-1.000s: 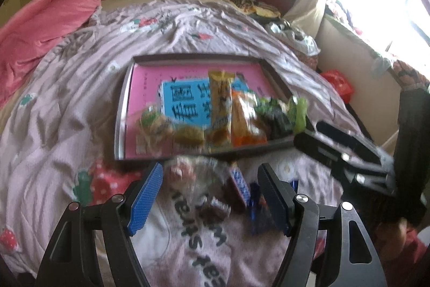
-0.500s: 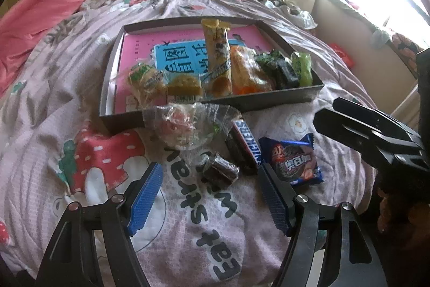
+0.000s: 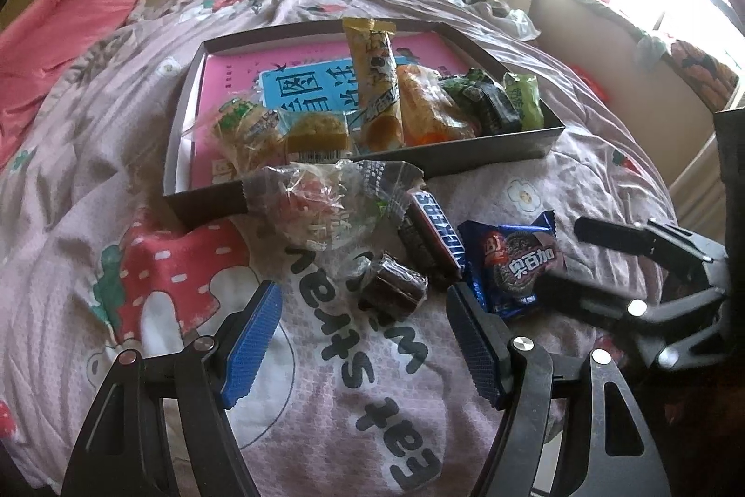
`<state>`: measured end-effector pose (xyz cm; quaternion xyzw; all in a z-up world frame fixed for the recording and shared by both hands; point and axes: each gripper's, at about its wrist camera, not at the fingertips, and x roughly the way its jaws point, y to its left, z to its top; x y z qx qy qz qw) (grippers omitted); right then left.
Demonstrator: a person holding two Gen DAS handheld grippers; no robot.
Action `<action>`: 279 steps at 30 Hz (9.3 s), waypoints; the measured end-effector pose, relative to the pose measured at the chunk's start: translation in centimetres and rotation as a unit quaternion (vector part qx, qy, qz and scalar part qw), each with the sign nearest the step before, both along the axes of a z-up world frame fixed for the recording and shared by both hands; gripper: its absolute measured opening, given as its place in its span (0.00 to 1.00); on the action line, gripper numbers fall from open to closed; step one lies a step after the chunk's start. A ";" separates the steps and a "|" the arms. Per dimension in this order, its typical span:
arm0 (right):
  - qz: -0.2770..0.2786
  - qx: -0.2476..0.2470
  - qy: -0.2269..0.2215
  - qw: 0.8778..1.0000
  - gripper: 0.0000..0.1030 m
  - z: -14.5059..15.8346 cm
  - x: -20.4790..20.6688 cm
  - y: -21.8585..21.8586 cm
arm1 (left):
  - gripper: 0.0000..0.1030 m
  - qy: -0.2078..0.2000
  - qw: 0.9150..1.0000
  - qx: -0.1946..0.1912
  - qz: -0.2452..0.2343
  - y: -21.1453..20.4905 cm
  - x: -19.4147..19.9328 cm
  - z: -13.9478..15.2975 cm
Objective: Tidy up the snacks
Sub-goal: 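Move both open tools toward the snacks lying beside the tray, then grasp the blue cookie pack with the right tool while the left tool grasps the dark wrapped snack, then carry the cookie pack and dark snack over the tray with both tools, then lower and release the cookie pack with the right tool while the left tool releases the dark snack, then pull both tools back and move them toward the Snickers bar and candy bag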
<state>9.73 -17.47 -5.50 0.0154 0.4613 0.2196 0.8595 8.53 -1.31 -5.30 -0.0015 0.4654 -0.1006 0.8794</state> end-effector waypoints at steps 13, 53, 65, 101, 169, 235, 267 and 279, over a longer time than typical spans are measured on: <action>0.006 -0.026 0.006 1.000 0.79 -2.1 0.7 1.7 | 0.66 0.010 1.000 -0.005 0.000 0.7 0.4 -0.6; -0.001 0.024 -0.055 0.998 0.51 0.4 1.7 -1.2 | 0.35 0.003 0.998 -0.054 -0.034 -0.8 0.3 -0.3; -0.012 0.062 -0.077 0.995 0.51 1.7 2.0 -2.3 | 0.35 -0.026 0.997 -0.074 -0.018 -0.4 -0.5 3.0; -0.018 0.081 -0.127 0.989 0.51 3.5 4.7 -2.0 | 0.35 -0.061 0.994 -0.056 0.077 4.1 4.3 5.1; 0.015 0.043 -0.133 0.990 0.51 0.9 10.9 2.2 | 0.35 -0.022 0.994 -0.035 0.099 3.9 7.9 1.2; -0.013 0.071 -0.143 0.987 0.72 2.4 9.5 -0.2 | 0.69 -0.050 0.991 -0.051 0.113 4.5 6.9 3.5; -0.003 0.076 -0.158 0.985 0.79 4.6 6.9 -0.3 | 0.75 -0.055 0.991 -0.052 0.106 4.1 5.1 5.0; -0.003 0.072 -0.152 0.986 0.79 4.8 6.0 -0.4 | 0.75 -0.056 0.992 -0.050 0.097 4.1 3.8 5.3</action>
